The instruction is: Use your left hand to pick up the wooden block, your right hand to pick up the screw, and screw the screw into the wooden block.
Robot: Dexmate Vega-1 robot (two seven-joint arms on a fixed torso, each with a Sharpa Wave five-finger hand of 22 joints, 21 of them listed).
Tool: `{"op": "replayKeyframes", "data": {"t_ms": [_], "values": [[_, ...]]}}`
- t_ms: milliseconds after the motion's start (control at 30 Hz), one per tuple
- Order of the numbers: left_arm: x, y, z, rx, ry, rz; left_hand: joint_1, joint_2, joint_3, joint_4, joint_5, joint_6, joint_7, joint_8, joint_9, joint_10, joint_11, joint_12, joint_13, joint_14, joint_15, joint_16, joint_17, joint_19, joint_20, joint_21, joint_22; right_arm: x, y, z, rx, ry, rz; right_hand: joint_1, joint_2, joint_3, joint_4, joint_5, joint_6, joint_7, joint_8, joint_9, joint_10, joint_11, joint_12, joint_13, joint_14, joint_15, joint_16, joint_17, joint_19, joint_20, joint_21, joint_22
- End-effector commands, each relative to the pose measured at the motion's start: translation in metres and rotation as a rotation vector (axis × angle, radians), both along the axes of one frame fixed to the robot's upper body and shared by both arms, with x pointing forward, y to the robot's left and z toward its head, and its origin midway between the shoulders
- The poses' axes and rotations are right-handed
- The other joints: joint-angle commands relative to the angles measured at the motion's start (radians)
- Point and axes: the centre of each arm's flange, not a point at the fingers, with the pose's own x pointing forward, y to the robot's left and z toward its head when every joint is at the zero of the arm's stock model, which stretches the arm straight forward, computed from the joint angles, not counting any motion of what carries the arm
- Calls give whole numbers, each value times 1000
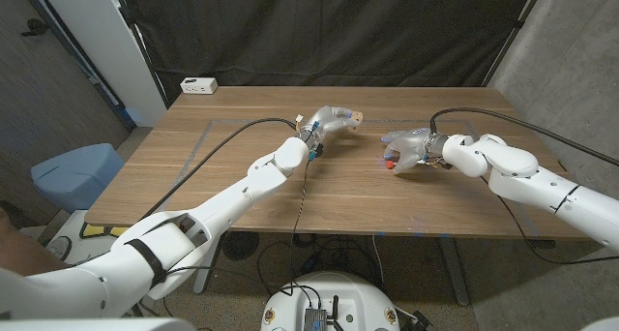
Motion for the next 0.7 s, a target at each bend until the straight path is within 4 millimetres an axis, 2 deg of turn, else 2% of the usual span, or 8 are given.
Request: {"op": "replayKeyframes", "data": {"t_ms": [33,300,700], "values": [[1,0,-1,9,2,3,11,17,4,6,5,36,6,3,5,5,-1,0,2,8,-107,7,2,2,-3,9,4,3,2,-2,9,-10,0,5,3,6,-5,2,20,1,13,4,5,-6,9,5,1,-2,7,1,10,-3,4,5],[2,0,-1,12,3,4,11,19,3,6,6,35,6,2,5,6,-1,-1,3,8,-107,7,2,3,-3,9,4,5,2,-3,8,-23,1,19,9,12,-10,4,50,3,33,10,18,-22,12,5,13,-6,11,1,16,-4,5,5],[3,0,-2,11,9,7,11,22,1,5,6,37,8,1,6,8,-1,-4,4,9,-106,7,2,4,-3,9,4,9,5,-2,7,-25,8,32,11,17,-12,4,89,4,58,17,33,-27,15,5,21,-9,11,1,27,-9,6,5]]}}
